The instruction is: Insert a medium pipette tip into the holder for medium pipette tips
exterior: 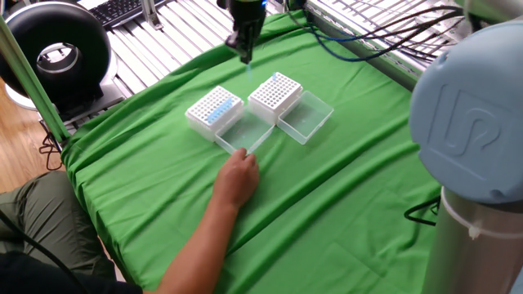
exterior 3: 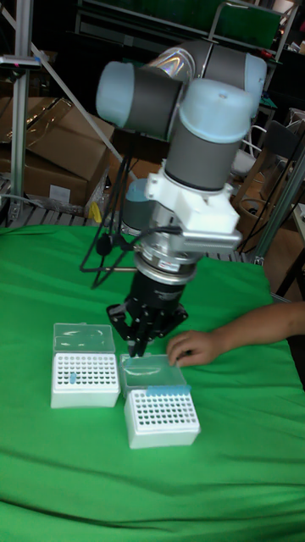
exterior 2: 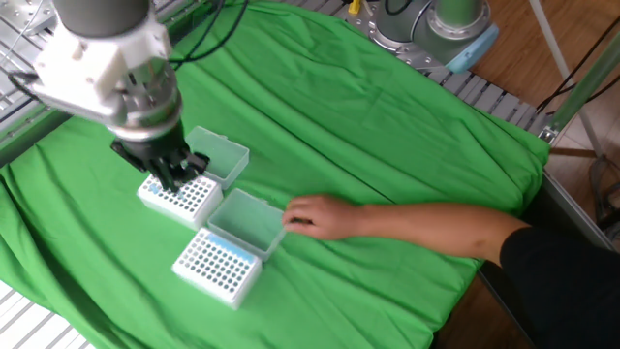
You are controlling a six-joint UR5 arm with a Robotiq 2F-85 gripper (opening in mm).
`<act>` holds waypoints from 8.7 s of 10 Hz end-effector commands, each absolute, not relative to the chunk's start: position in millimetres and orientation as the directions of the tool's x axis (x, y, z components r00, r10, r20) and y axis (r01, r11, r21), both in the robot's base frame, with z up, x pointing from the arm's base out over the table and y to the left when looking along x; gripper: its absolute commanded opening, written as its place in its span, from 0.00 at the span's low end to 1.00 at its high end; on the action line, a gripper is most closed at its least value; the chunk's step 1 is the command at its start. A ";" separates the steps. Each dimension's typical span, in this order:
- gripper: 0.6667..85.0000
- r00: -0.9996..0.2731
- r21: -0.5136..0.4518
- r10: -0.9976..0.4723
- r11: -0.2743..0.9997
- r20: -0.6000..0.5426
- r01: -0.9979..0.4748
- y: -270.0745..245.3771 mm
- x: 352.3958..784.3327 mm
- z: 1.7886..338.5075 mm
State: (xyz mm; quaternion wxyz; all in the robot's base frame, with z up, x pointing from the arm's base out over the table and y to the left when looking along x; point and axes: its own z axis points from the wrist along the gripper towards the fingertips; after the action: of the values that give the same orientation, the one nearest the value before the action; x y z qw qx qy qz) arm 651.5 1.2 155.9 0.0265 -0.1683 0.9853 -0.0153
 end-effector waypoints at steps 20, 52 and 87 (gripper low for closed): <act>0.00 -0.946 -0.035 -0.302 0.953 -0.121 -0.300 44.4 669.8 116.1; 0.35 -0.786 -0.065 -0.607 0.794 -0.116 -0.604 -91.4 650.3 66.1; 0.09 -0.922 -0.007 -0.385 0.923 -0.048 -0.385 28.9 656.1 128.5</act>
State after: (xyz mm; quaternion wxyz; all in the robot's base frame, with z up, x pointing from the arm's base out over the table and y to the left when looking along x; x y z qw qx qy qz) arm 655.1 21.3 132.4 0.0180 -0.2028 0.9790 -0.0071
